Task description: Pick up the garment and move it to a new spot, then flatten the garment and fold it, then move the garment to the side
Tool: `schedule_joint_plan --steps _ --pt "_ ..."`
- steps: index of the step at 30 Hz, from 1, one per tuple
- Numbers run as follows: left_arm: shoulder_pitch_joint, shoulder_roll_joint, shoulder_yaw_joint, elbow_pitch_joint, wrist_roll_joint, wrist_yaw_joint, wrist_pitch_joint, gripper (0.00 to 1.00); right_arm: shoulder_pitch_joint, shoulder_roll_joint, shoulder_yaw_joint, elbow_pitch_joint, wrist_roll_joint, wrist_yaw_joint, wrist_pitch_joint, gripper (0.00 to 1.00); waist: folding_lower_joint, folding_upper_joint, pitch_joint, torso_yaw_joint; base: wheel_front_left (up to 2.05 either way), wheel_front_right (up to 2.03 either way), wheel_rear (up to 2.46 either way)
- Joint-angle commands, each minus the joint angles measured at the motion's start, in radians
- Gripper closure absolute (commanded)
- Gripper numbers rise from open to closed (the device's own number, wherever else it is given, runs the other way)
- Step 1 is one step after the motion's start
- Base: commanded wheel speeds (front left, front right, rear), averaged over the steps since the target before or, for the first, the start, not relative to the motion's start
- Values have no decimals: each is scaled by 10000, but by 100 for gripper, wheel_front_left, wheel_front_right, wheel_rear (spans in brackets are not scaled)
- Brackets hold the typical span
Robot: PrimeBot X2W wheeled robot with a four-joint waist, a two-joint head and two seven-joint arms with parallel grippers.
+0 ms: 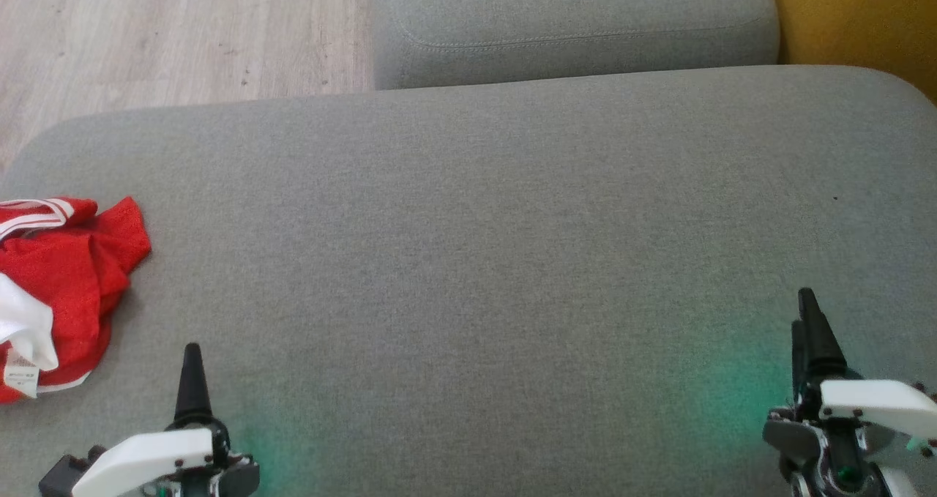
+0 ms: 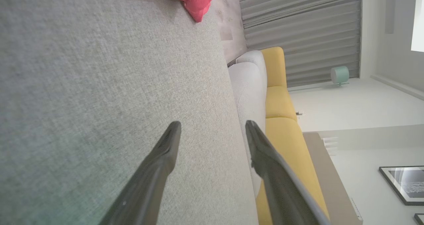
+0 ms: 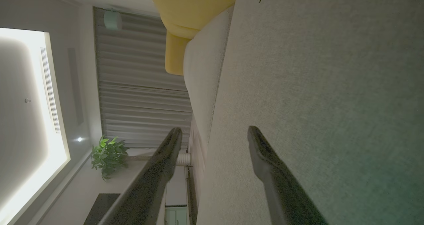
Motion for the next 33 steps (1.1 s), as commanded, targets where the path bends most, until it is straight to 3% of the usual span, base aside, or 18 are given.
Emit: schedule_joint_plan --steps 1,33 --pt "-594 105 5 -340 335 -14 -116 0 -616 -252 114 -313 -272 -1 -105 0 0 0 10 1 0 0 0" --pt "-474 70 -199 -20 4966 111 -1065 0 -1054 -554 1337 130 -4694 -3 -1048 0 -1 0 87 35 0 0 0"
